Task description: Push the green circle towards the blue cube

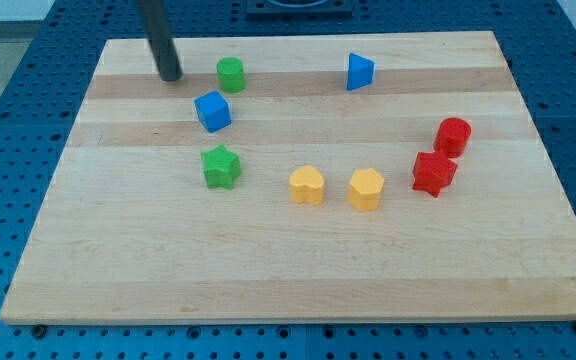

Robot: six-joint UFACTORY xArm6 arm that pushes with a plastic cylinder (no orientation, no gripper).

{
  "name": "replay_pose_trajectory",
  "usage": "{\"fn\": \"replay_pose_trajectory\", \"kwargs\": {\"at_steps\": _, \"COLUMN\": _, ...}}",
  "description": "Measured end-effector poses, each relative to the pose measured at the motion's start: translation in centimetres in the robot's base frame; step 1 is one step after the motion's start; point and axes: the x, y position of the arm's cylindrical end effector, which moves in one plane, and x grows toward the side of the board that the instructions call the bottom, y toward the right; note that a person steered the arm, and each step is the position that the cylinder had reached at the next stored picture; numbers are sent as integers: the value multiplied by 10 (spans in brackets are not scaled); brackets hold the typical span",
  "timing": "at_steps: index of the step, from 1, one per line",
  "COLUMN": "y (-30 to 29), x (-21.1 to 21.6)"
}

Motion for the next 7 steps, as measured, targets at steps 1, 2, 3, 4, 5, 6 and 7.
{"fn": "replay_pose_trajectory", "kwargs": {"at_steps": 1, "y": 22, "x": -18}}
{"fn": "replay_pose_trajectory", "kwargs": {"at_steps": 2, "y": 63, "x": -7}}
{"fn": "replay_pose_trajectory", "kwargs": {"at_steps": 3, "y": 82, "x": 7}}
{"fn": "replay_pose_trajectory", "kwargs": {"at_steps": 4, "y": 42, "x": 29}}
{"fn": "replay_pose_trajectory", "kwargs": {"at_steps": 5, "y": 62, "x": 39}}
{"fn": "replay_pose_trajectory", "kwargs": {"at_steps": 6, "y": 81, "x": 39}}
{"fn": "replay_pose_trajectory", "kwargs": {"at_steps": 7, "y": 70, "x": 50}}
